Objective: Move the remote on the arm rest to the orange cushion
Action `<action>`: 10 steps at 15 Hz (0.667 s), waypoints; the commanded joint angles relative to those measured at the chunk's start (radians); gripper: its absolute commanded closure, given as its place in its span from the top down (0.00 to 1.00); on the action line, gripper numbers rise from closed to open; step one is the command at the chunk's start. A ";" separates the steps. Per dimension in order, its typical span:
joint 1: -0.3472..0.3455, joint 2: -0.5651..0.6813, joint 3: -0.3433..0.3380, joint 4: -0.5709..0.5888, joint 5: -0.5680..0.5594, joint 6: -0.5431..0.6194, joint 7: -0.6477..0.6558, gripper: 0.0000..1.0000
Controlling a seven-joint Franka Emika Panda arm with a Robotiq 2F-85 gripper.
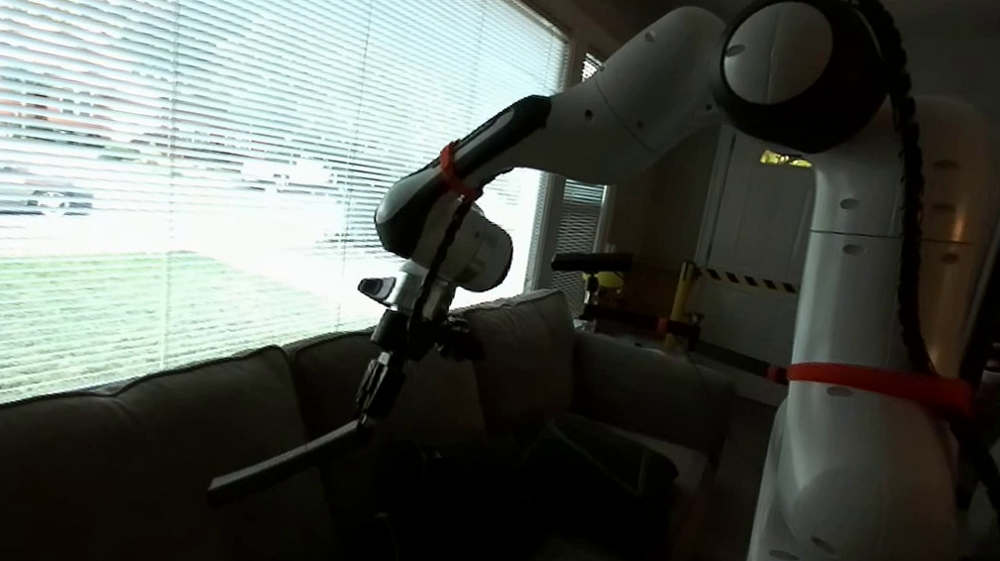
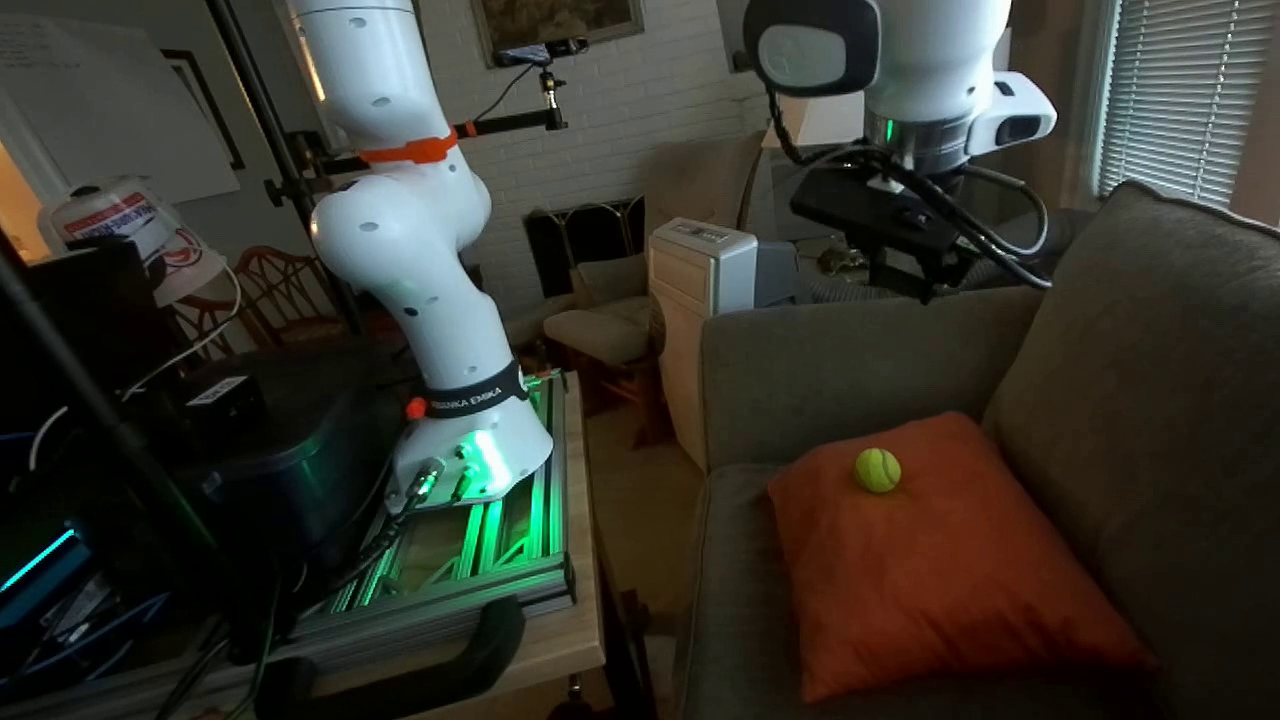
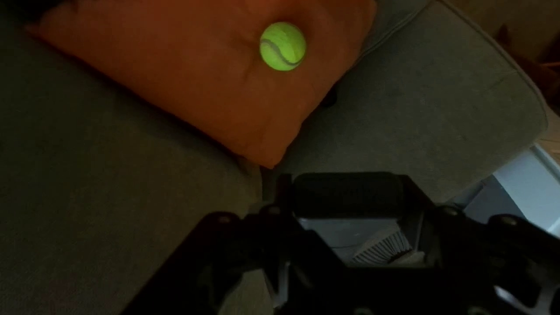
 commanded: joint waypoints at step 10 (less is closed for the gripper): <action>-0.024 0.371 0.153 0.119 0.587 0.110 -0.793 0.33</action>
